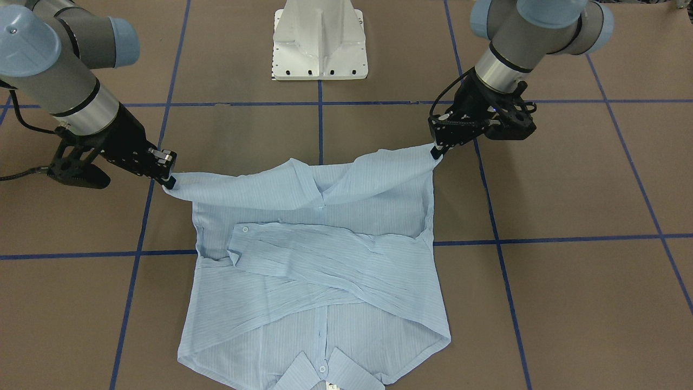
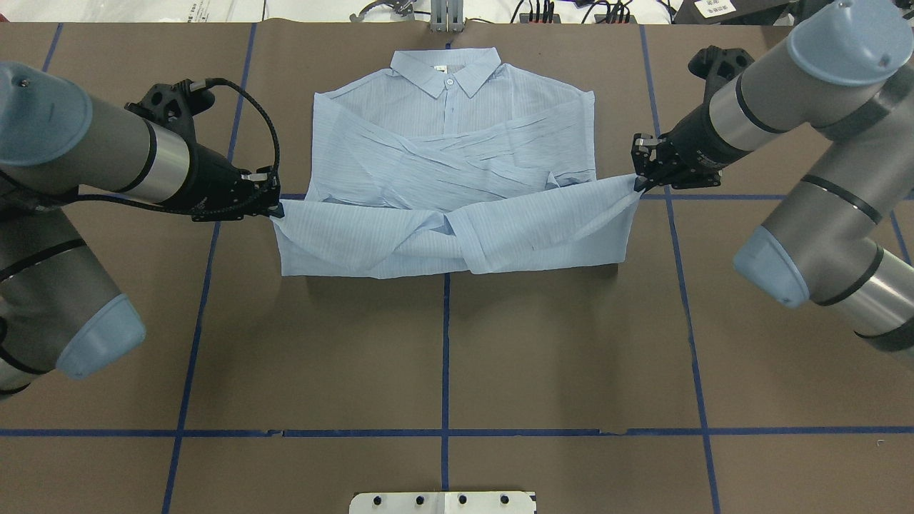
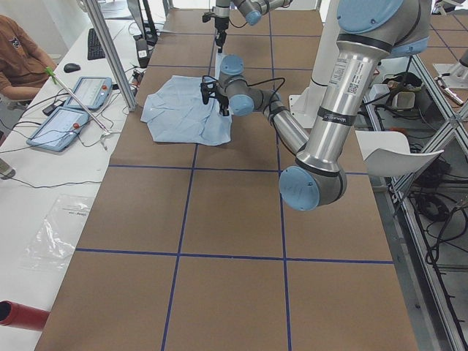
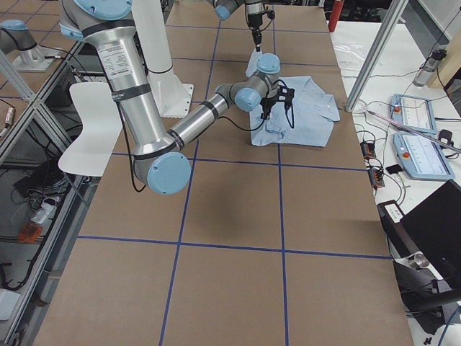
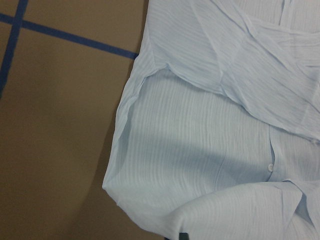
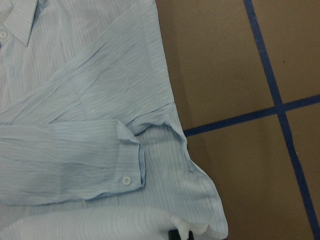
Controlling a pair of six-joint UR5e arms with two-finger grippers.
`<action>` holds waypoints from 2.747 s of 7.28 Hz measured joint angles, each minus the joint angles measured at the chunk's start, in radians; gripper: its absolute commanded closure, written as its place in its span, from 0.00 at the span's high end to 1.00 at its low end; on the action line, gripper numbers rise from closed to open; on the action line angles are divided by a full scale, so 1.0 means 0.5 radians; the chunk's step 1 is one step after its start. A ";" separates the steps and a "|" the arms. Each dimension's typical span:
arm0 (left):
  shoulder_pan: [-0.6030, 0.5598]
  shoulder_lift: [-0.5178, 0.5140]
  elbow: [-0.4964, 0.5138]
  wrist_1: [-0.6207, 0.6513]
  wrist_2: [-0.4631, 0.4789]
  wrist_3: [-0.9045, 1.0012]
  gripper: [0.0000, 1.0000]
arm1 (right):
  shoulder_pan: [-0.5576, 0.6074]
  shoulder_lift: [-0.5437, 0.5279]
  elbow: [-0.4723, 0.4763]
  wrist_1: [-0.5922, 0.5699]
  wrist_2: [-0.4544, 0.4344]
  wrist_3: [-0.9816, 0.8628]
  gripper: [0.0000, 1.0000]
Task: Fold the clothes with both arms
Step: 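Lay the held hem down along the collar edge with both grippers, then open both grippers to release the hem at the collar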
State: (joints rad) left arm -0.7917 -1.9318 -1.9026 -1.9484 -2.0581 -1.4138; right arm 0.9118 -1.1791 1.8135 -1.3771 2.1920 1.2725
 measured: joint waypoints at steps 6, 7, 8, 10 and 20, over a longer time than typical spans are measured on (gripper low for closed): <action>-0.256 -0.356 0.634 -0.344 -0.140 -0.038 0.00 | 0.156 0.423 -0.567 0.031 0.000 -0.016 0.00; -0.260 -0.420 0.740 -0.392 -0.139 -0.058 0.00 | 0.169 0.491 -0.660 0.034 0.000 -0.023 0.00; -0.273 -0.454 0.839 -0.465 -0.137 -0.074 0.00 | 0.184 0.559 -0.751 0.037 -0.001 -0.029 0.00; -0.334 -0.482 1.022 -0.613 -0.133 -0.081 0.00 | 0.221 0.675 -0.999 0.193 -0.003 -0.035 0.00; -0.348 -0.803 1.573 -0.817 -0.082 -0.090 0.00 | 0.220 0.857 -1.435 0.443 -0.025 -0.058 0.00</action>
State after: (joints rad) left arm -0.9656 -2.3331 -1.1162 -2.3570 -2.0990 -1.4589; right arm 1.0219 -0.7504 1.0960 -1.1555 2.1796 1.2436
